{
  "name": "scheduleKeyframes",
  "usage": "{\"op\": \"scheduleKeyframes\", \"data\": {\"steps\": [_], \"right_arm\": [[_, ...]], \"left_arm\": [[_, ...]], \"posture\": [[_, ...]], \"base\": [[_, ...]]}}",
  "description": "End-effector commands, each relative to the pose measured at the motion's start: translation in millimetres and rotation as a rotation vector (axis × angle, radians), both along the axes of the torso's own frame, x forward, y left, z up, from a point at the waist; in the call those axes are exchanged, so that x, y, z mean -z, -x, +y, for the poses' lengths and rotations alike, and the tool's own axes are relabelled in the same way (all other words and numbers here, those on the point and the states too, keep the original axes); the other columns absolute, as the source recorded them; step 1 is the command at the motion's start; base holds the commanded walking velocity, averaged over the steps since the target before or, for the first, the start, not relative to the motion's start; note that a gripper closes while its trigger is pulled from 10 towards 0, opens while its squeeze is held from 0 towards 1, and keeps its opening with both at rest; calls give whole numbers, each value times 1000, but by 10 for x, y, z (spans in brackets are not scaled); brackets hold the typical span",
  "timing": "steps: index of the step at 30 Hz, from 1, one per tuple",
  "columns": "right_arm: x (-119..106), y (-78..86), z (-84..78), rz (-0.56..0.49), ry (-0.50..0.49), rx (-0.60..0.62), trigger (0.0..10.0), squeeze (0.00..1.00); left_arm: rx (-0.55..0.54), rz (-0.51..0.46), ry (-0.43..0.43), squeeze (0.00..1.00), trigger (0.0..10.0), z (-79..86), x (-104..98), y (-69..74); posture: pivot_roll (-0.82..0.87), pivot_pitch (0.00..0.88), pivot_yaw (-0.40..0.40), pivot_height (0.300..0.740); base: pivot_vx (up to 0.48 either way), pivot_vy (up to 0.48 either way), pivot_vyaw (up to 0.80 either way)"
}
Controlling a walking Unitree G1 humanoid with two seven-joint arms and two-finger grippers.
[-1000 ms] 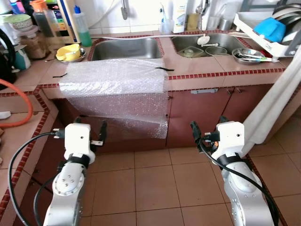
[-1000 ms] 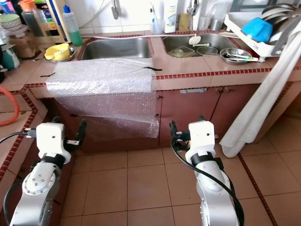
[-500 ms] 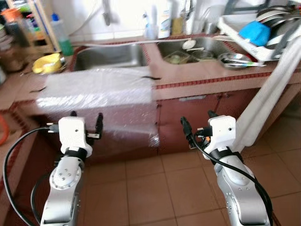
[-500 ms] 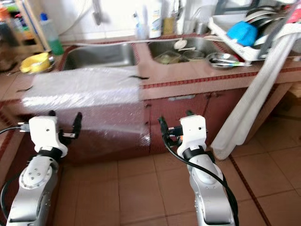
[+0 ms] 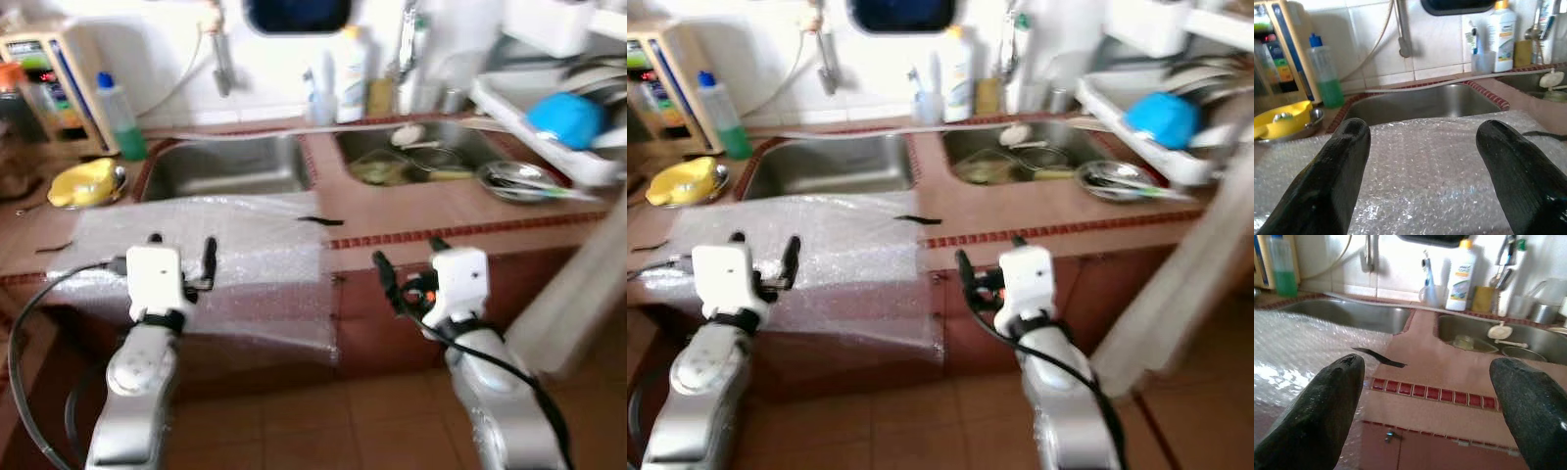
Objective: Kitchen organization
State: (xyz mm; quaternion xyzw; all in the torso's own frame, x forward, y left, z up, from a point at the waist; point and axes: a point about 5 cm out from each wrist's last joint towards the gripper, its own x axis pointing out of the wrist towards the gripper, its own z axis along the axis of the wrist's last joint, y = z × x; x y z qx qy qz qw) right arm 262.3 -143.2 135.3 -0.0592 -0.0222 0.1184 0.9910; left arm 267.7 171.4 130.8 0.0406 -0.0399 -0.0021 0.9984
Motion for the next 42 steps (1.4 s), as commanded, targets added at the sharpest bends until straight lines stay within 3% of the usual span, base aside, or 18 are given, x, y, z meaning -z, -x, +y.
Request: {"op": "scheduleKeyframes", "data": {"steps": [1, 11, 31, 42], "right_arm": [[-82, -19, 56, -29, -21, -15, 10000, 0], [-74, -28, 25, -27, -15, -1, 10000, 0], [-89, -46, 32, -33, -14, -3, 10000, 0], [-93, -50, 70, -39, -23, -3, 10000, 0]], "left_arm": [[-23, 2, -17, 0, 10000, 90, -18, 5], [-20, 15, -24, 0, 10000, 60, 5, 3], [-69, 24, -10, 0, 10000, 80, 19, -31], [-36, 18, -33, 0, 10000, 64, -8, -36]], "posture": [[43, 0, 48, 740], [40, 0, 46, 740], [36, 0, 49, 740], [40, 0, 56, 740]], "base": [[435, 0, 0], [396, 0, 0], [0, 0, 0], [0, 0, 0]]}}
